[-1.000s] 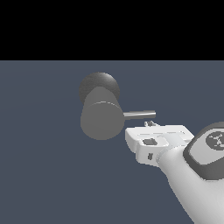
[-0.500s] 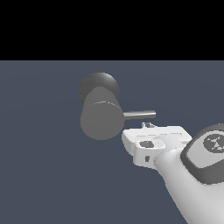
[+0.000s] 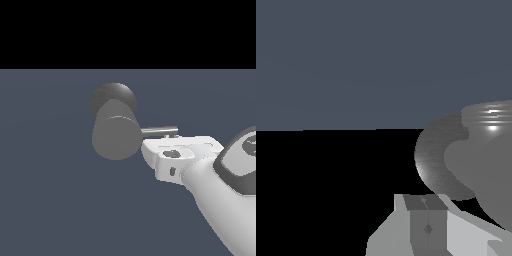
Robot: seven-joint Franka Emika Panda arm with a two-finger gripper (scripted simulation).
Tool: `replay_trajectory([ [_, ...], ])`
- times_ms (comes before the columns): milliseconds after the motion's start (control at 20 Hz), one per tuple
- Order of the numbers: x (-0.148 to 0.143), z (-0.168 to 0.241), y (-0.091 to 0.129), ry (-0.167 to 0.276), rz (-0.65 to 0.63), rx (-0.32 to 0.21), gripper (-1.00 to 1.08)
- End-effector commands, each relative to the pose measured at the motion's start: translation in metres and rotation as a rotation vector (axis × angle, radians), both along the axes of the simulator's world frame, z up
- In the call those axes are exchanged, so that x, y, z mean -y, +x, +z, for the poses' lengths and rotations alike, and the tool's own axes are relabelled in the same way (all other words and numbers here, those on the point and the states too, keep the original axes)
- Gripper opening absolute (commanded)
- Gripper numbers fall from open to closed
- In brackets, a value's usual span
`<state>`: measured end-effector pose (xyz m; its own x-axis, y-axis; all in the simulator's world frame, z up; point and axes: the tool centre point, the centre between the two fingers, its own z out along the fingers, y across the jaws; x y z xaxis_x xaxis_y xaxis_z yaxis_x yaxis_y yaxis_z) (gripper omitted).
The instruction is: Turn on the faucet by rotating a designated handle.
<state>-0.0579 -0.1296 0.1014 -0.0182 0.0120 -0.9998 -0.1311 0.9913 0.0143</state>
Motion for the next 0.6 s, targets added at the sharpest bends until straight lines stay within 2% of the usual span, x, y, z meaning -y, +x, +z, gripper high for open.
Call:
replay_trajectory([
  [0, 0.000, 0.019, 0.001, -0.002, 0.001, 0.017, -1.00],
  [250, 0.002, 0.034, 0.001, -0.002, 0.001, 0.017, -1.00],
  [300, 0.002, 0.008, 0.000, 0.003, 0.001, -0.022, -1.00],
  [550, -0.002, 0.028, 0.000, 0.002, 0.001, -0.014, -1.00],
])
